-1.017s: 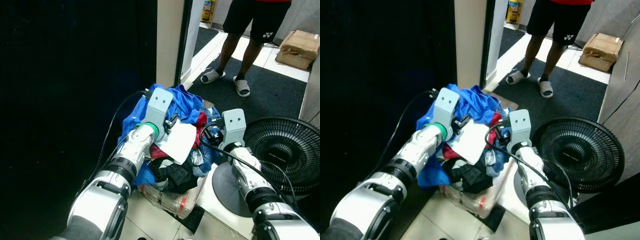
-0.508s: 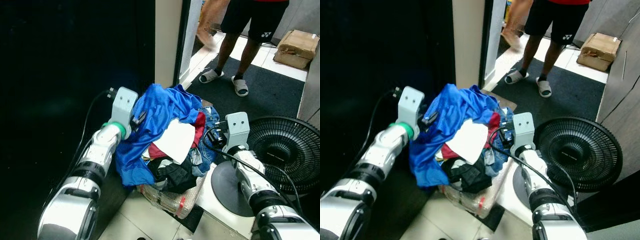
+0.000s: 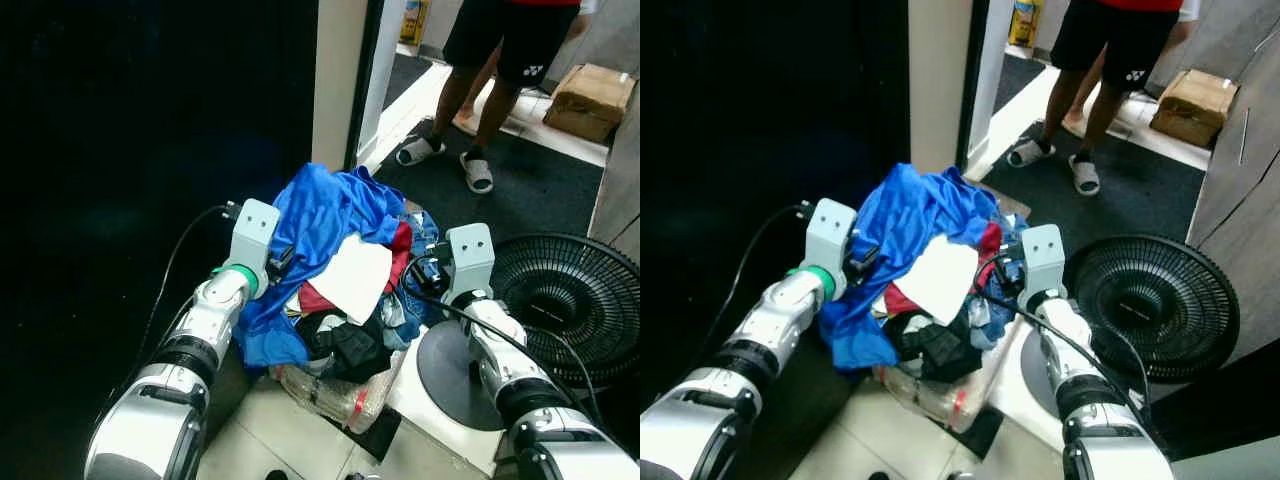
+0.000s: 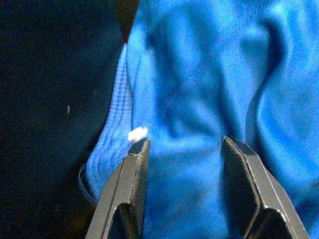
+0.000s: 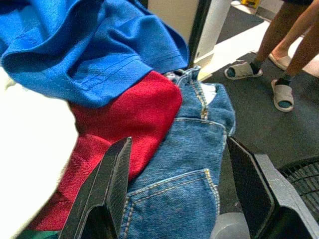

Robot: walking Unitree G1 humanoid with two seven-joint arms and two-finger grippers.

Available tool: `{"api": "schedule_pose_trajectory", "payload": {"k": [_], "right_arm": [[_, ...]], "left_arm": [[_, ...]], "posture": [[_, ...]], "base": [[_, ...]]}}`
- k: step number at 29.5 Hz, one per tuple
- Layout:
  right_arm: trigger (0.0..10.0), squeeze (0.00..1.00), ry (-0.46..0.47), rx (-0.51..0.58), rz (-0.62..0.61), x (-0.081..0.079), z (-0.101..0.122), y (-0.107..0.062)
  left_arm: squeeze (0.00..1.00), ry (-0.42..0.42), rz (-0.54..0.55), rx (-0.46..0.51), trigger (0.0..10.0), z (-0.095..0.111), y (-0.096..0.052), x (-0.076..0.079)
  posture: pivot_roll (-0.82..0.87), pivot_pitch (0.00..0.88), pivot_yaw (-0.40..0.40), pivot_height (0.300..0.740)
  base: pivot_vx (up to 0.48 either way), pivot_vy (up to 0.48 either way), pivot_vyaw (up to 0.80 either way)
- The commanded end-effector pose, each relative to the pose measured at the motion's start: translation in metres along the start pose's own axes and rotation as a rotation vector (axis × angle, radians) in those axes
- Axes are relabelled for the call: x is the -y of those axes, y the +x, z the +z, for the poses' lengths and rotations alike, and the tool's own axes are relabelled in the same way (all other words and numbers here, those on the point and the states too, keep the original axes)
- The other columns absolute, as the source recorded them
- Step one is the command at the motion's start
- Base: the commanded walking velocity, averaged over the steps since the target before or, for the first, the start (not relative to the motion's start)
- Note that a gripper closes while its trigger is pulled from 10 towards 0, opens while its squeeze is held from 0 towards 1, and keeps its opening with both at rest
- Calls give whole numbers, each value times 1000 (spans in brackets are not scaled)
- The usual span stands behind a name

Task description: Clothes washing

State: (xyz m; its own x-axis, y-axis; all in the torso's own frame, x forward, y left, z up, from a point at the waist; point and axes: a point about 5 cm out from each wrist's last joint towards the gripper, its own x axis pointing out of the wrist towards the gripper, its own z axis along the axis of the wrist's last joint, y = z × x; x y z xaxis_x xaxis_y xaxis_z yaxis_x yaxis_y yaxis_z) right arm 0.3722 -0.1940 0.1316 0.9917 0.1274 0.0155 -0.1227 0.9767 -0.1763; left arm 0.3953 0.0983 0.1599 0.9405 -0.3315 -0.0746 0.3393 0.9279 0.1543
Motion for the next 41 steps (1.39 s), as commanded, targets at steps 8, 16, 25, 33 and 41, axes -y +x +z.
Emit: {"api": "schedule_pose_trajectory", "payload": {"k": [8, 16, 25, 33, 41], "right_arm": [[10000, 0, -16, -27, -17, 7, -1, 0], [10000, 0, -16, -24, -44, 14, -2, -2], [10000, 0, -4, 38, -50, 18, 9, -1], [10000, 0, -14, 119, 40, -4, 32, 12], [10000, 0, 47, 200, 66, -15, 66, 30]], "left_arm": [[0, 67, -262, 31, 10000, 38, 21, 86], [0, 48, -305, 97, 10000, 67, 25, 108], [0, -42, -231, 230, 10000, 105, 28, 81], [0, -56, -32, 210, 10000, 85, 21, 15], [0, -60, 43, 218, 10000, 80, 15, -11]], "posture": [[-83, 205, 51, 740], [-102, 196, 57, 740], [-79, 189, 44, 740], [-32, 187, 18, 740], [9, 187, -6, 740]], "base": [[0, 0, 0], [0, 0, 0], [0, 0, 0], [0, 0, 0], [0, 0, 0]]}}
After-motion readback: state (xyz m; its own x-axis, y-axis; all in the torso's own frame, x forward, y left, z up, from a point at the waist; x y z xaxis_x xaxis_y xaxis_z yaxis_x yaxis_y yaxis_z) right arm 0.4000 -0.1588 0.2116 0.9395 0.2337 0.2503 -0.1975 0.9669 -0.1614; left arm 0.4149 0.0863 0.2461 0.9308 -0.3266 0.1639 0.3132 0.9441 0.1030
